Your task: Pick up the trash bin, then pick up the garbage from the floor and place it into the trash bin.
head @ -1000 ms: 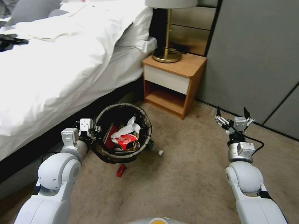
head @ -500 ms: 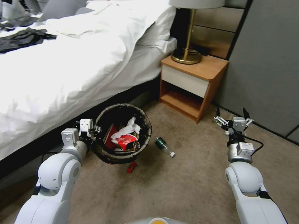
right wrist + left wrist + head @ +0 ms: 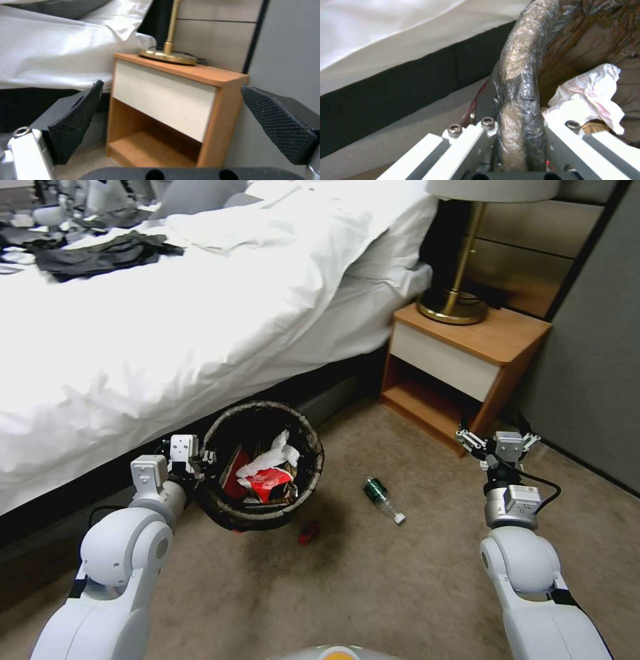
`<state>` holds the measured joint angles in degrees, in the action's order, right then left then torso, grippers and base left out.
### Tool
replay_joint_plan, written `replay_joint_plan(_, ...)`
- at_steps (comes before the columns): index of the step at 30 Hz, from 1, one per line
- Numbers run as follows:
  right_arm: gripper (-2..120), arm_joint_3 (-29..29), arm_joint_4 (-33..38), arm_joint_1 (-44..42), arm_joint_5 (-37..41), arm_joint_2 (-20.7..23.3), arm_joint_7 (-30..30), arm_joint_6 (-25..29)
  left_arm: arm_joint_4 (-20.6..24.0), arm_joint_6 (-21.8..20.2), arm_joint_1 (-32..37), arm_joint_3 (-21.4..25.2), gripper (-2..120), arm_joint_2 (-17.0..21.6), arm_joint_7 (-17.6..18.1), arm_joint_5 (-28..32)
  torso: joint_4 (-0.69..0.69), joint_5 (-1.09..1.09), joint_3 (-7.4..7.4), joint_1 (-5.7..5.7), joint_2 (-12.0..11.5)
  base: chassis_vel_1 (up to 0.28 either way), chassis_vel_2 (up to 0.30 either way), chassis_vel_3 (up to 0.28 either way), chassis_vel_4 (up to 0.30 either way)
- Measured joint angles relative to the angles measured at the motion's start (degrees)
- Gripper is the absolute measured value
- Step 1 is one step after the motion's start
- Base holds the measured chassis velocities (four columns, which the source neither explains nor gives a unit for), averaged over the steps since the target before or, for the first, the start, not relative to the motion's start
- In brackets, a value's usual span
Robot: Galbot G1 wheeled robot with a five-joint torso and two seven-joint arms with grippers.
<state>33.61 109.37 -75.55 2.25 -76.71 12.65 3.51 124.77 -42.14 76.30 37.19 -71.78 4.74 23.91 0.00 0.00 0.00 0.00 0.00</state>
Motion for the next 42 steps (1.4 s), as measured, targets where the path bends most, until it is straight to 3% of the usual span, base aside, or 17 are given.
replay_joint_plan(15, 100, -0.7, 0.4, -0.6, 0.0, 0.1, 1.1, -0.6, 0.2, 0.1, 0.5, -0.2, 0, -0.1, -0.3, -0.1, 0.01, 0.00, 0.00, 0.00, 0.0, 0.049, 0.052, 0.052, 0.054)
replay_joint_plan(23, 100, -2.1, 4.5, -2.0, 2.2, 3.4, 3.7, -4.6, 0.2, 0.1, 0.8, -0.2, 0, 0.1, -0.5, -0.8, -0.01, 0.00, 0.00, 0.00, 0.0, 0.000, 0.000, 0.000, 0.000)
replay_joint_plan(26, 100, -3.9, 7.8, 0.1, 9.3, 6.9, 5.7, -14.4, 0.2, 0.1, 1.1, -0.2, 0, 0.0, -0.6, -1.2, -0.03, 0.01, 0.00, -0.01, 0.0, 0.000, 0.000, 0.000, 0.000)
replay_joint_plan(27, 100, -3.9, 7.8, 0.1, 9.3, 6.9, 5.7, -14.4, 0.2, 0.1, 1.1, -0.2, 0, 0.0, -0.6, -1.2, -0.03, 0.01, 0.00, -0.01, 0.0, 0.000, 0.000, 0.000, 0.000)
replay_joint_plan(29, 100, -7.1, 7.7, 5.8, 16.4, 12.4, 8.9, -23.7, 0.6, 0.1, 1.1, -0.2, 0, 0.0, -0.5, -1.3, -0.01, 0.02, 0.00, 0.00, 0.0, 0.000, 0.000, 0.000, 0.000)
replay_joint_plan(30, 100, -7.1, 7.7, 5.8, 16.4, 12.4, 8.9, -23.7, 0.6, 0.1, 1.1, -0.2, 0, 0.0, -0.5, -1.3, -0.01, 0.02, 0.00, 0.00, 0.0, 0.000, 0.000, 0.000, 0.000)
replay_joint_plan(32, 100, -11.5, 4.8, 13.8, 24.8, 18.3, 10.9, -32.8, 1.3, 0.1, 1.3, 0.1, 0, 0.0, -0.5, -1.3, 0.02, -0.01, 0.00, 0.00, 0.0, 0.000, 0.000, 0.000, 0.000)
replay_joint_plan(33, 100, -11.5, 4.8, 13.8, 24.8, 18.3, 10.9, -32.8, 1.3, 0.1, 1.3, 0.1, 0, 0.0, -0.5, -1.3, 0.02, -0.01, 0.00, 0.00, 0.0, 0.000, 0.000, 0.000, 0.000)
replay_joint_plan(35, 100, -15.4, 0.7, 20.4, 32.0, 20.9, 11.2, -41.1, 2.0, 0.1, 1.9, 0.2, 0, -0.1, -0.2, -1.7, 0.00, 0.02, 0.00, 0.00, 0.0, 0.000, 0.000, 0.000, 0.000)
replay_joint_plan(39, 100, -19.4, -4.2, 27.0, 40.1, 21.4, 11.3, -45.7, 2.2, 0.0, 2.2, 0.4, 0, -0.3, -0.1, -1.9, -0.01, 0.02, 0.00, 0.00, 0.0, 0.000, 0.000, 0.000, 0.000)
replay_joint_plan(42, 100, -28.0, -16.6, 37.6, 48.4, 19.1, 10.9, -46.7, 2.2, 0.0, 2.3, 0.5, 0, -0.4, -0.4, -2.7, 0.03, 0.00, 0.00, 0.00, 0.0, 0.000, 0.000, 0.000, 0.000)
